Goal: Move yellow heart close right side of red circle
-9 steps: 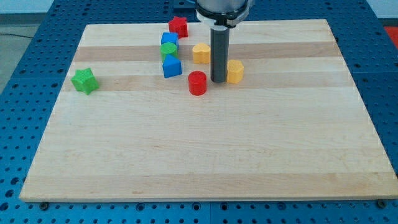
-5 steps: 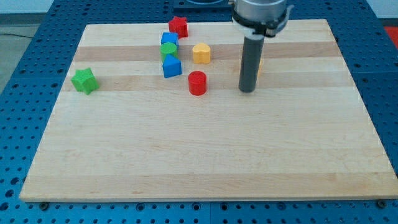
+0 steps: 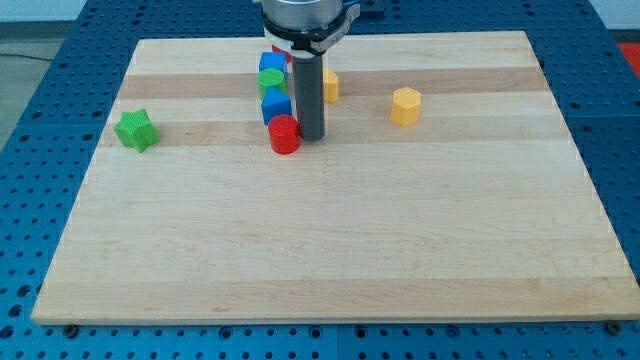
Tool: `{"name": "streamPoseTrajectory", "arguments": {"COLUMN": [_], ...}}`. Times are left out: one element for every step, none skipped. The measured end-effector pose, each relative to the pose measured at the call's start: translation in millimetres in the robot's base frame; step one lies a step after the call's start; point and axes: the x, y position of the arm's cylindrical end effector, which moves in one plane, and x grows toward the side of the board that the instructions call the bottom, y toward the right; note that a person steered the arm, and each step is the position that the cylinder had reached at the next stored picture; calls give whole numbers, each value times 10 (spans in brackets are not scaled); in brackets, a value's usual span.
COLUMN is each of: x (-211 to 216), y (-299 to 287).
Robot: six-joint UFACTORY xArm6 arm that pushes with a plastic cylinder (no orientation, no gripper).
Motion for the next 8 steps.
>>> {"name": "streamPoseTrajectory", "arguments": {"x": [-431,-782,-1159,-1343,-1118,-925,-1257,-1250], "y": [355,419,1018,515,428,371,366,72]}}
